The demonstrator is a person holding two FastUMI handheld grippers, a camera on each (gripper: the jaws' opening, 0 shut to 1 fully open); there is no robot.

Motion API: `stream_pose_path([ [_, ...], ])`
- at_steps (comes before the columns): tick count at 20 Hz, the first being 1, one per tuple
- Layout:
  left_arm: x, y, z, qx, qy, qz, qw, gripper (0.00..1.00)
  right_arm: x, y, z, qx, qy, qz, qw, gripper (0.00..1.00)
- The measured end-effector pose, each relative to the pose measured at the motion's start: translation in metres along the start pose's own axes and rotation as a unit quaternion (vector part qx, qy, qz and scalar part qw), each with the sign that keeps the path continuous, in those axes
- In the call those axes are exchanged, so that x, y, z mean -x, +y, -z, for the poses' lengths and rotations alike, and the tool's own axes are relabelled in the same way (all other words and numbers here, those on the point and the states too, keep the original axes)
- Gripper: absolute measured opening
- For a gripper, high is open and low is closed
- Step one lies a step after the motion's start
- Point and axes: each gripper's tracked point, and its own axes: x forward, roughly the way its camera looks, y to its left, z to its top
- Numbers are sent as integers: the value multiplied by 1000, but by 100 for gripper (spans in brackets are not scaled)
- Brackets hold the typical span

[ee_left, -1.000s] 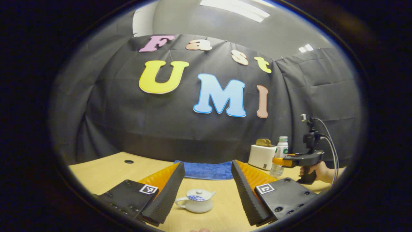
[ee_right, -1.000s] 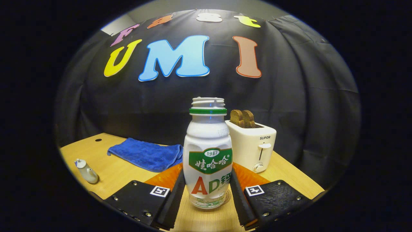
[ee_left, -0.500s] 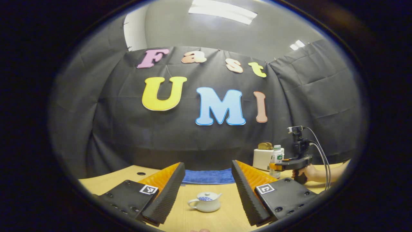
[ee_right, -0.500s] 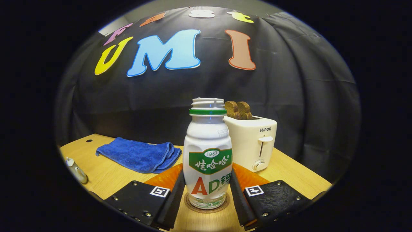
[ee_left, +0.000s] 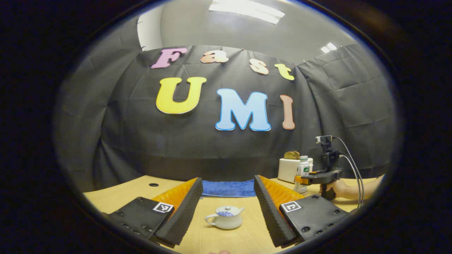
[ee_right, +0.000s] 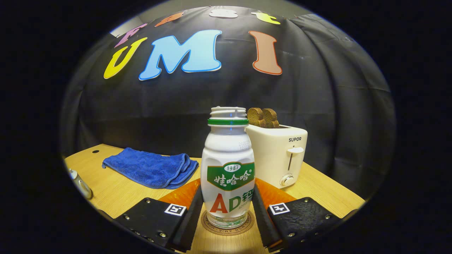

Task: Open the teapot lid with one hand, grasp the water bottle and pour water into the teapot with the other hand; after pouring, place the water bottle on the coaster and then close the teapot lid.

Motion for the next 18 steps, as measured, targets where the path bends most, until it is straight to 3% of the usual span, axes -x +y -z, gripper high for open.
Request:
stream_pose_path([
  [3,2,-2,-4,2,-8,2,1000,96,3,3,-5,14,-8,-3,1000,74],
  [4,2,-2,-5,-1,-8,2,1000,96,4,1,-10,13,-13,1,1000,85],
  [6,3,-4,-5,-2,-8,2,1000,96,13,-1,-20,8,-21,3,1000,94],
  [9,5,-8,0,-1,-1,2,1000,96,41,-3,-40,4,-42,4,999,95],
  [14,17,-22,22,15,12,-16,1000,97,149,10,-58,-16,-81,1,997,95],
  [18,22,-57,60,5,32,-28,999,99,231,64,-28,-37,-93,-22,995,95],
])
